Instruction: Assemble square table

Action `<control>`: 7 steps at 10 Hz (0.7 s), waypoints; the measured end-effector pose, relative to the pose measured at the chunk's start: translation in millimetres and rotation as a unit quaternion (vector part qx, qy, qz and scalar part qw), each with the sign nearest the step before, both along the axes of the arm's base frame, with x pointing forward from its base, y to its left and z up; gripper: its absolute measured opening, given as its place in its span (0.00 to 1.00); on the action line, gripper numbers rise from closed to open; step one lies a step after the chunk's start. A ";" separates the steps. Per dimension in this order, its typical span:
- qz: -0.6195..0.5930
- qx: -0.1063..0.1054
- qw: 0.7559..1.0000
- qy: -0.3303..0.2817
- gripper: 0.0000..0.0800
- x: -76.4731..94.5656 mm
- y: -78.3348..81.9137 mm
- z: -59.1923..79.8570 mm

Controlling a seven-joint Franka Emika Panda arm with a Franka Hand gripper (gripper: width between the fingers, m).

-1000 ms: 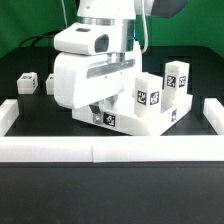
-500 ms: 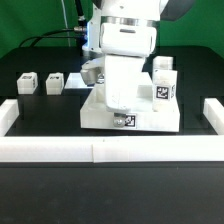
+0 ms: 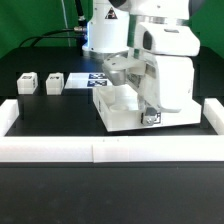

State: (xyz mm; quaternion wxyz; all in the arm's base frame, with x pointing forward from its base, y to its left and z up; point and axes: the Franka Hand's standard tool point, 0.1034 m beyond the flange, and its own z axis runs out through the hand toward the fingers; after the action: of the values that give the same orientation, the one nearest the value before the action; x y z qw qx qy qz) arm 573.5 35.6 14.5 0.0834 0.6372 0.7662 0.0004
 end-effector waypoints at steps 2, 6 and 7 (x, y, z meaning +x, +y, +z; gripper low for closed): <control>0.053 -0.010 0.999 0.000 0.08 -0.2 -1.9 -0.5; 0.158 -0.036 0.987 0.011 0.08 -1.4 -7.6 -2.0; 0.198 -0.041 0.979 0.012 0.08 -1.9 2.0 -2.2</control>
Offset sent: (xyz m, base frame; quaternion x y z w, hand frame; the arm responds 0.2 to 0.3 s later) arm 0.0000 0.0000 0.0000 0.0000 0.0000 -0.1938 0.9810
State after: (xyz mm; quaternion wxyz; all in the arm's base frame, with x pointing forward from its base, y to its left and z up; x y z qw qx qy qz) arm 571.6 37.6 12.3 0.0984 0.4693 0.8773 -0.0221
